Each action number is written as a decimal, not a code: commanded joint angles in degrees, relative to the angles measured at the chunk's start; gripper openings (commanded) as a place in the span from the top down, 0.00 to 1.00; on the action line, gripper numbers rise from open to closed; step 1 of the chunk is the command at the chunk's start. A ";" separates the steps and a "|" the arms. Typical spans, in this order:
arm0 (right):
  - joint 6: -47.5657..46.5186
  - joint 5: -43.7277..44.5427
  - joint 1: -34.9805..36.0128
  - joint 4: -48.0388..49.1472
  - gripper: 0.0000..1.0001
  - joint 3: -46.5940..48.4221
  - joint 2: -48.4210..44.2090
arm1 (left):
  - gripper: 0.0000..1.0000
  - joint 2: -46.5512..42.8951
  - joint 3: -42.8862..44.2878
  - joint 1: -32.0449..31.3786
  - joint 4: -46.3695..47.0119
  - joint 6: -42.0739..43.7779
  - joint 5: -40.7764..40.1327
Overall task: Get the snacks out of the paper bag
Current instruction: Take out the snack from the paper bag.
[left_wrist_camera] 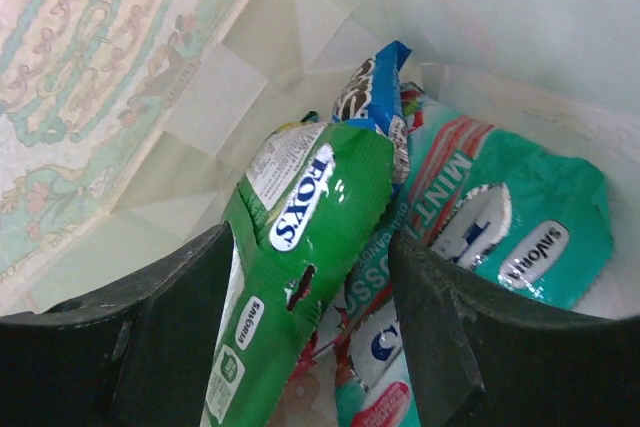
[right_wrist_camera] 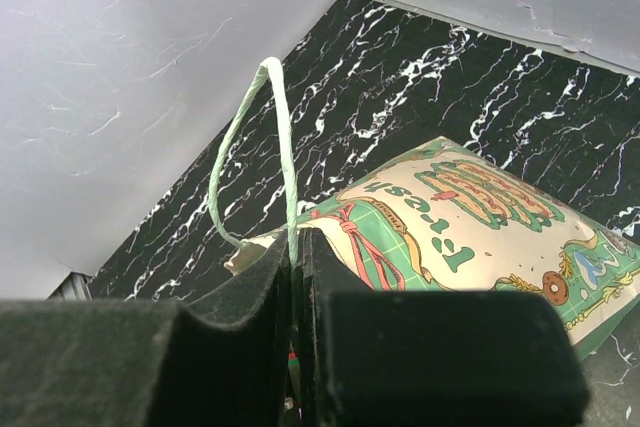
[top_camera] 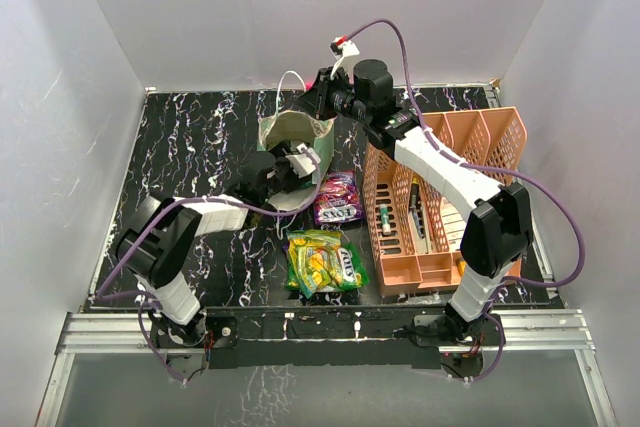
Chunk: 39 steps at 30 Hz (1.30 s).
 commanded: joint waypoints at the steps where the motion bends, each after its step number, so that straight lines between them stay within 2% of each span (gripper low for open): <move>1: -0.60 0.15 -0.02 3.61 0.93 4.62 -1.10 | 0.40 1.07 4.15 0.98 2.50 1.17 -0.23; 5: -0.99 0.27 -0.02 3.24 0.93 4.95 -1.11 | 0.62 2.47 6.04 1.30 2.10 2.23 -1.98; 7: -1.13 0.28 -0.02 3.07 0.93 5.10 -1.16 | 0.68 2.74 6.53 1.37 1.27 2.12 -1.57; 13: -1.22 0.12 -0.02 2.81 0.93 5.65 -0.91 | 0.67 4.85 7.62 1.45 -0.45 2.48 -1.31; 16: -1.22 0.19 -0.04 2.71 0.93 5.75 -0.82 | 0.70 5.47 8.56 1.45 -1.38 2.65 -1.05; 20: -1.38 0.52 -0.01 2.70 0.93 5.79 -0.57 | 0.92 4.74 9.40 1.37 -3.00 3.33 -0.41; 22: -1.38 0.79 -0.04 2.70 0.93 5.83 -0.31 | 1.00 3.08 9.36 1.40 -4.71 3.58 0.45; 27: -1.47 2.04 -0.08 3.86 0.93 5.34 -0.03 | 1.00 -5.38 6.65 1.38 -7.48 -0.23 2.09; 31: -1.48 4.77 -0.39 4.28 0.93 5.59 -0.03 | 1.00 -13.90 6.93 1.13 -15.09 -4.73 2.03; 35: -0.55 8.86 -1.51 4.59 0.93 5.85 1.64 | 1.00 -21.95 7.51 1.02 -22.37 -6.93 6.24; 39: 1.14 10.21 -3.17 4.87 0.93 6.71 3.35 | 1.00 -28.10 11.65 0.84 -32.88 -9.93 10.67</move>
